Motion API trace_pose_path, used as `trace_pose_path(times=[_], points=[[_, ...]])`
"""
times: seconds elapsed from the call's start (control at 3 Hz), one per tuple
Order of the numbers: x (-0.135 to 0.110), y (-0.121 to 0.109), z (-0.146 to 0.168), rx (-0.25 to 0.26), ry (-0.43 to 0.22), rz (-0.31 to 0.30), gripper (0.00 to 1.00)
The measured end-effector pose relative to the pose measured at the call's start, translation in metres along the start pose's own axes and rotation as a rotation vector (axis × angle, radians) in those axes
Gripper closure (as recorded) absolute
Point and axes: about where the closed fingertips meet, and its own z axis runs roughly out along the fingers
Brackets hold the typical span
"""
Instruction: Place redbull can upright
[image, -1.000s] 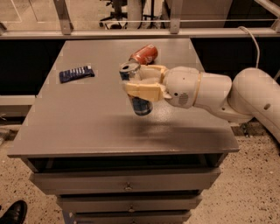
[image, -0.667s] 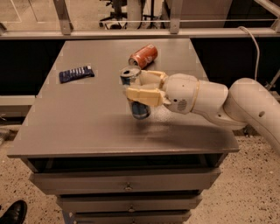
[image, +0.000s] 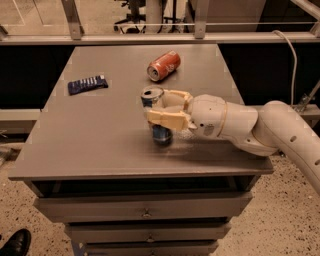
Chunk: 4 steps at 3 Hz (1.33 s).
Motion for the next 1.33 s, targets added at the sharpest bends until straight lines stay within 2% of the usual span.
trace_pose_path(times=[0.33, 1.0, 1.33], points=[[0.01, 0.0, -0.005, 0.002, -0.008, 0.005, 0.62], [0.014, 0.0, -0.012, 0.011, -0.008, 0.007, 0.15], [0.013, 0.001, -0.031, 0.03, 0.013, 0.002, 0.0]])
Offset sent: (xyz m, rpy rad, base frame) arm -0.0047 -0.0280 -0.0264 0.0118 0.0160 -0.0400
